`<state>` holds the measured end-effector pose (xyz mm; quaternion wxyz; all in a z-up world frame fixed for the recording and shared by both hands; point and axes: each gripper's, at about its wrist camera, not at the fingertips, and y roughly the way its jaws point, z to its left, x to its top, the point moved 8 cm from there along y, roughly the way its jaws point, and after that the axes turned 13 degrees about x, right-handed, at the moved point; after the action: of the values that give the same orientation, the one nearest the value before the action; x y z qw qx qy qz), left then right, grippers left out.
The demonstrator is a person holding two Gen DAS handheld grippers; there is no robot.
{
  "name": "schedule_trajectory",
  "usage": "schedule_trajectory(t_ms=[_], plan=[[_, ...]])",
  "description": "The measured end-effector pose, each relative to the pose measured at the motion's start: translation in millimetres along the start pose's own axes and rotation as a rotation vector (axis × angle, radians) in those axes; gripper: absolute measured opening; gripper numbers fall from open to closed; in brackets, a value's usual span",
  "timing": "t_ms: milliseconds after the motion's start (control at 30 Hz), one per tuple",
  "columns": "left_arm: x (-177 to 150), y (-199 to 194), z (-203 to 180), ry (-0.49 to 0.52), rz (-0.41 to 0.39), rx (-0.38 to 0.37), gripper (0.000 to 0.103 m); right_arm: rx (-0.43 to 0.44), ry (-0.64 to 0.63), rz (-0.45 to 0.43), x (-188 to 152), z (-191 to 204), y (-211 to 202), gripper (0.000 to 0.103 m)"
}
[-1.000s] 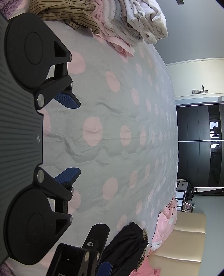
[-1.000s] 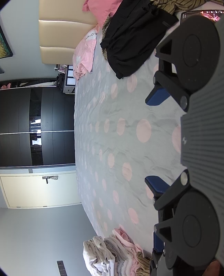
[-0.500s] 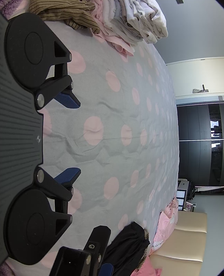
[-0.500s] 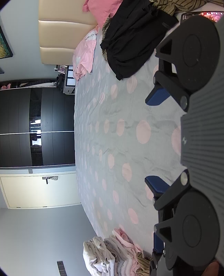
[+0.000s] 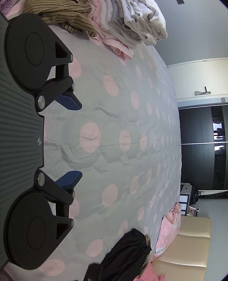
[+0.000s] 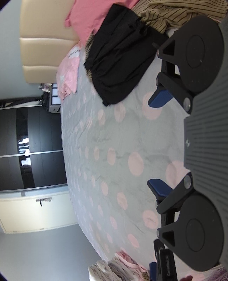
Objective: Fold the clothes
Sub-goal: 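Move the right tool to the black garment and close on its edge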
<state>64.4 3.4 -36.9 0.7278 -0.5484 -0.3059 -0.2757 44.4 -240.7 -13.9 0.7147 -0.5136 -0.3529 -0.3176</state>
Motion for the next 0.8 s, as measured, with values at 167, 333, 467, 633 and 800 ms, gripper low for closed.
schedule_trajectory(t_ms=[167, 333, 467, 633, 800], plan=[[11.4, 7.2, -4.7, 0.049, 0.017, -0.025, 0.076, -0.045, -0.029, 0.069, 8.5, -46.6, 4.5, 0.089], [22.2, 19.5, -16.1, 0.122, 0.025, -0.049, 0.076, -0.117, -0.098, 0.140, 15.8, -101.1, 14.1, 0.089], [25.5, 33.4, -21.6, 0.154, 0.041, -0.048, 0.076, -0.141, -0.100, 0.175, 16.3, -135.8, 30.7, 0.086], [26.2, 51.7, -26.5, 0.172, 0.060, -0.034, 0.076, -0.183, -0.092, 0.217, 10.1, -170.3, 59.0, 0.083], [23.4, 70.2, -31.9, 0.166, 0.100, -0.040, 0.076, -0.225, -0.105, 0.275, -2.2, -195.2, 84.8, 0.074]])
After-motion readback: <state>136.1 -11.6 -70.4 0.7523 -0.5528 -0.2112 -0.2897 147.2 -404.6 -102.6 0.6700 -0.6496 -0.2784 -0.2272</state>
